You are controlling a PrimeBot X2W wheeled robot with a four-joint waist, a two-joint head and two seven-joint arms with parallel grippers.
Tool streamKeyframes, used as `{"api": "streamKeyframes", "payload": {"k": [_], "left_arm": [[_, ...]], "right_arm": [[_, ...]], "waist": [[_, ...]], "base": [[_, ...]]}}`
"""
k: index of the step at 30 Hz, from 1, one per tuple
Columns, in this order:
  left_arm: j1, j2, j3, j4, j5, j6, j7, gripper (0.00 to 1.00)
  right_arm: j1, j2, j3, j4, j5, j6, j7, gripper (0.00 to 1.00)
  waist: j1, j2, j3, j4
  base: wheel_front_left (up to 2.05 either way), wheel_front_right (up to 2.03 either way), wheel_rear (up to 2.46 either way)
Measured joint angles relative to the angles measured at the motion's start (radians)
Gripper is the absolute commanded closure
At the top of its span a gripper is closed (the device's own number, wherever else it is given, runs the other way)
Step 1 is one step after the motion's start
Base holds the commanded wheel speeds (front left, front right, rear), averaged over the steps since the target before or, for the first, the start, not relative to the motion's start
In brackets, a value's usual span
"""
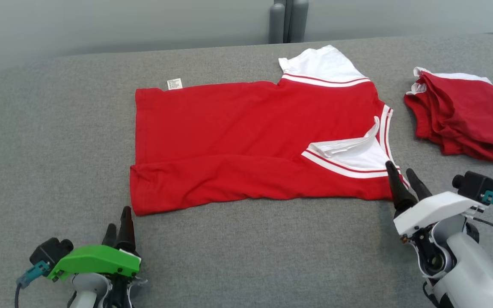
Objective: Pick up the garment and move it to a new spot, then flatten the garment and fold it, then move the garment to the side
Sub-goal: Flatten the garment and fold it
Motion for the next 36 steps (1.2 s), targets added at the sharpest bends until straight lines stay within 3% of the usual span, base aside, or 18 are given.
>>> {"api": "streamKeyframes", "payload": {"k": [6,14,33,36], "left_arm": [[0.014,-0.004,-0.027,-0.007,-0.056,-0.001,0.048,0.0],[-0.006,-0.003,0.007,-0.021,-0.156,-0.006,0.057,0.0],[-0.067,-0.001,-0.067,-0.041,-0.212,-0.009,0.063,0.0],[-0.067,-0.001,-0.073,-0.04,-0.221,-0.009,0.056,0.04]], "right_arm": [[0.044,0.057,0.052,0.002,0.0,0.008,-0.004,0.0],[0.044,0.075,0.035,0.013,0.024,0.009,-0.01,0.0],[0.04,0.064,-0.035,0.019,0.062,0.017,-0.04,0.0],[0.04,0.044,-0.045,0.018,0.056,0.017,-0.041,0.0]], "waist": [[0.0,0.0,-0.008,-0.044],[0.0,0.0,0.023,-0.061],[0.0,0.0,0.071,-0.02],[0.0,0.0,0.071,-0.02]], "base": [[0.0,0.0,0.0],[0.0,0.0,0.0],[0.0,0.0,0.0],[0.0,0.0,0.0]]}}
